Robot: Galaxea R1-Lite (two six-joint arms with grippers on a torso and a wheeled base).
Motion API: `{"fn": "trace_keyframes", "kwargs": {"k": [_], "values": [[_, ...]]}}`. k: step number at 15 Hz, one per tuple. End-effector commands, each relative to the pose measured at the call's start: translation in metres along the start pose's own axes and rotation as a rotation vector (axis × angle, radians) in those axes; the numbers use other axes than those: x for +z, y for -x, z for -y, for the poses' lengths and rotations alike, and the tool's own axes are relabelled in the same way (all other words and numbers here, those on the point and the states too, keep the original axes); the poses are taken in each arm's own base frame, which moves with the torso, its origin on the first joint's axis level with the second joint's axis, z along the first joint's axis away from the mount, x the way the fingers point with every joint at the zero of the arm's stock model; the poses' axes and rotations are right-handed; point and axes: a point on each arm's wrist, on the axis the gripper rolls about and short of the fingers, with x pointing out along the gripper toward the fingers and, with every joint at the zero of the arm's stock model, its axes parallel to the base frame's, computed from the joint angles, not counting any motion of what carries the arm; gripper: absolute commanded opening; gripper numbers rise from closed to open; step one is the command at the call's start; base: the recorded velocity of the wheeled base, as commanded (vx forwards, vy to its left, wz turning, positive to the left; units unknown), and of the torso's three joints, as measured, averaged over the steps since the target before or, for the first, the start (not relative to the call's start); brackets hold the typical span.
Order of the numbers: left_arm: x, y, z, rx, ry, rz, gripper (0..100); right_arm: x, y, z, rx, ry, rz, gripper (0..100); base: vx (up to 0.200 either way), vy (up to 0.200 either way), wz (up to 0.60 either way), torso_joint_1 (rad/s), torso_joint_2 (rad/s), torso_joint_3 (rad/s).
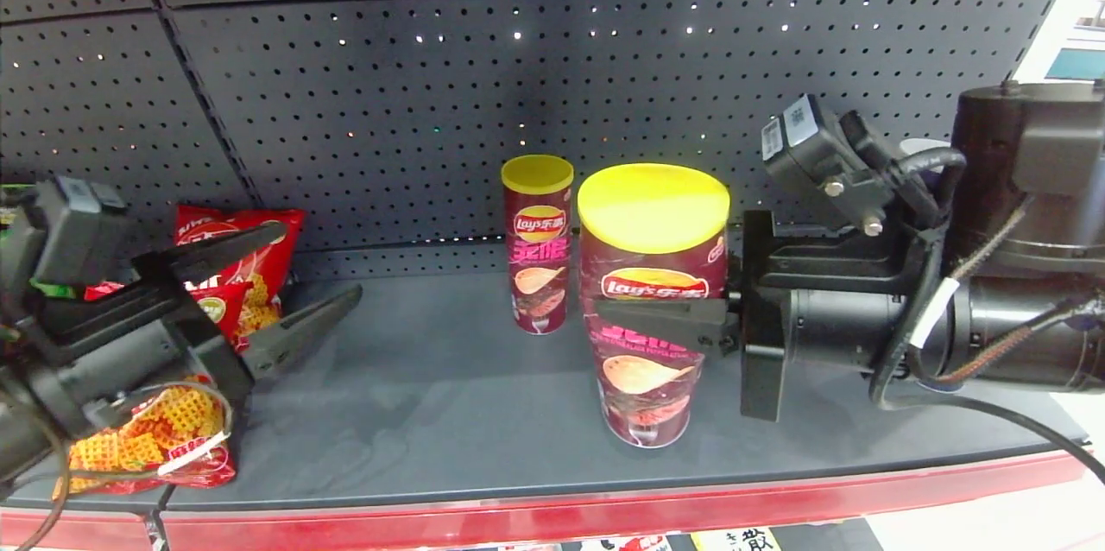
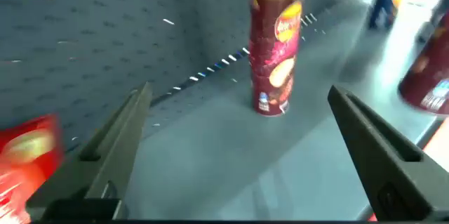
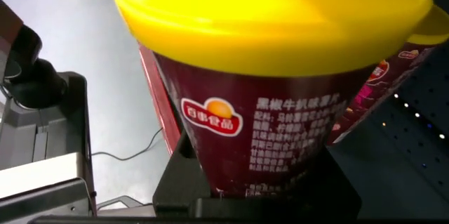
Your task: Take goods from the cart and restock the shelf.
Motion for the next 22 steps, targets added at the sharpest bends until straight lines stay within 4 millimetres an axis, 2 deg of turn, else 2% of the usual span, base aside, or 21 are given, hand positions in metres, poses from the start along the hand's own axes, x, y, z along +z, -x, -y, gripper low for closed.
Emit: {"fn": "trace_keyframes", "kwargs": {"k": [1, 4, 5, 7, 9, 12, 14, 18, 22], "values": [[-0.027, -0.052, -0.029, -0.06, 0.027, -0.07, 100, -0.002, -0.001, 0.004, -0.011, -0.004, -0.007, 0, 0.0, 0.0, 0.0, 0.0, 0.0, 0.0], [-0.043, -0.079, -0.031, -0.129, 0.046, -0.098, 100, -0.006, -0.009, 0.009, -0.02, -0.016, 0.006, 0, 0.0, 0.0, 0.0, 0.0, 0.0, 0.0], [-0.046, -0.084, -0.027, -0.147, 0.05, -0.104, 100, -0.006, -0.01, 0.009, -0.021, -0.021, 0.008, 0, 0.0, 0.0, 0.0, 0.0, 0.0, 0.0], [-0.054, -0.107, -0.014, -0.211, 0.061, -0.114, 100, -0.009, -0.015, 0.01, -0.019, -0.03, 0.002, 0, 0.0, 0.0, 0.0, 0.0, 0.0, 0.0], [-0.055, -0.122, -0.018, -0.217, 0.054, -0.1, 100, -0.011, -0.018, 0.012, -0.019, -0.033, -0.004, 0, 0.0, 0.0, 0.0, 0.0, 0.0, 0.0], [-0.058, -0.131, -0.021, -0.221, 0.052, -0.095, 100, -0.012, -0.019, 0.013, -0.026, -0.034, -0.009, 0, 0.0, 0.0, 0.0, 0.0, 0.0, 0.0], [-0.06, -0.153, -0.026, -0.229, 0.039, -0.07, 100, -0.013, -0.02, 0.012, -0.029, -0.037, -0.015, 0, 0.0, 0.0, 0.0, 0.0, 0.0, 0.0], [-0.062, -0.17, -0.011, -0.281, 0.04, -0.058, 100, -0.016, -0.02, 0.012, -0.029, -0.041, -0.022, 0, 0.0, 0.0, 0.0, 0.0, 0.0, 0.0], [-0.069, -0.181, -0.011, -0.289, 0.041, -0.06, 100, -0.021, -0.018, 0.012, -0.031, -0.049, -0.038, 0, 0.0, 0.0, 0.0, 0.0, 0.0, 0.0]]}}
